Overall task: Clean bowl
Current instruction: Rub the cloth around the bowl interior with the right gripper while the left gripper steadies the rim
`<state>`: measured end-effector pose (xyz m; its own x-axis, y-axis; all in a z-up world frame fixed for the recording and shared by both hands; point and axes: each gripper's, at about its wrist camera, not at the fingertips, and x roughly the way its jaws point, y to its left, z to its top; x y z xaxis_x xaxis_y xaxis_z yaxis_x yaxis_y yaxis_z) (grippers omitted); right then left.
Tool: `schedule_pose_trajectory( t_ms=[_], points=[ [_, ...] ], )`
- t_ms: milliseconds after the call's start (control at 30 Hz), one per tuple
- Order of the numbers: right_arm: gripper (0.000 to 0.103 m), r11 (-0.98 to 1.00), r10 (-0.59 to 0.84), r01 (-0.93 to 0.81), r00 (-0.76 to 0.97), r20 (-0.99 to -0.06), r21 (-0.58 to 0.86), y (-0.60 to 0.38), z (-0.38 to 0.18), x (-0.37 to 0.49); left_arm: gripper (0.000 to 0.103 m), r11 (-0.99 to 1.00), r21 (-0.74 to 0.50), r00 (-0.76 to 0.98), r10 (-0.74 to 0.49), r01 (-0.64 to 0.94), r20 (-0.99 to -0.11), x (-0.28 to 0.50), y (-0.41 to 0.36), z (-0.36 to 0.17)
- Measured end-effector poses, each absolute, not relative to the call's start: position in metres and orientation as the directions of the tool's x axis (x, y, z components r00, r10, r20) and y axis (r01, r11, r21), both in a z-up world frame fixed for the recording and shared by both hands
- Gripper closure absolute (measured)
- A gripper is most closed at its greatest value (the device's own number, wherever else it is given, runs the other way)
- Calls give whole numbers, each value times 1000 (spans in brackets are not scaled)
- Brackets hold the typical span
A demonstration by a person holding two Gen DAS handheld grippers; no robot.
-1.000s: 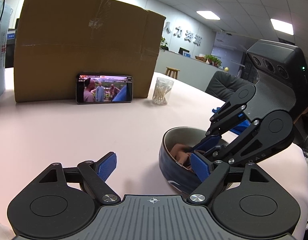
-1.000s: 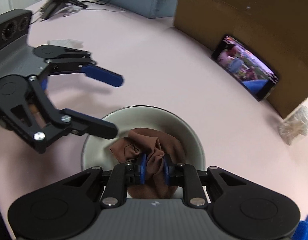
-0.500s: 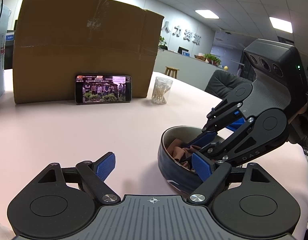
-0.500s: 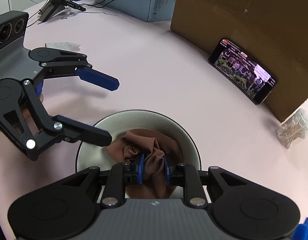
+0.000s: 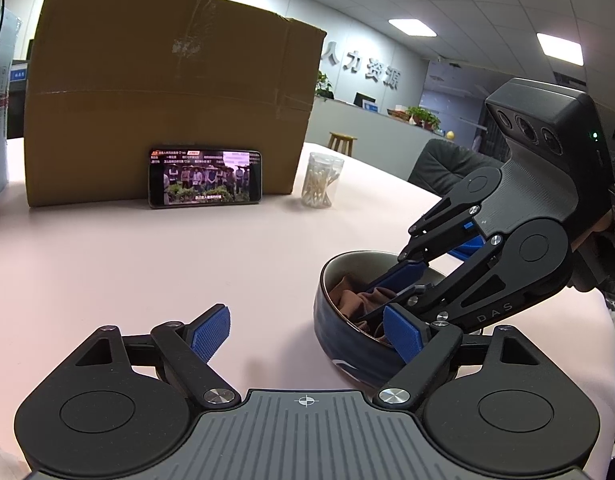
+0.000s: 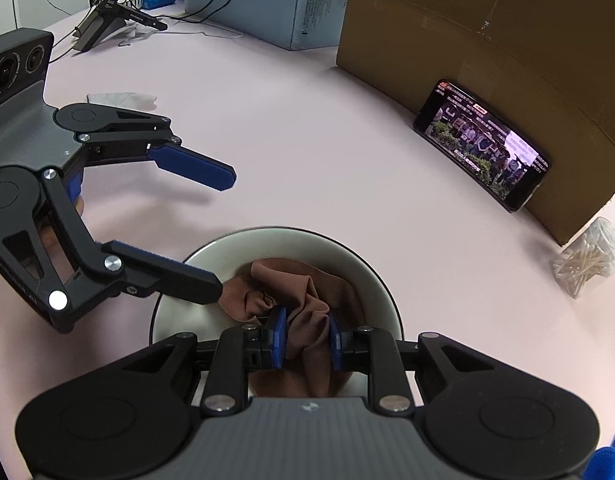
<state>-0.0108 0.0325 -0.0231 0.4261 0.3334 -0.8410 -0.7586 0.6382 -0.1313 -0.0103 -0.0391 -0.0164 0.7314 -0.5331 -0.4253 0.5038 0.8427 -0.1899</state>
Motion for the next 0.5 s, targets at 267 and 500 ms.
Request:
schedule_pose_trajectory(
  t_ms=[267,500],
  points=[
    [78,619,353,-775,418,-837,-126,35,-24,-16,17,842,-187,731,-533,506,-426,-10,-39,-17],
    [79,642,340,-752,451,-825,-146,36,-25,-16,17,842,-186,731,-534,506,-426,-10,-39,-18]
  ],
)
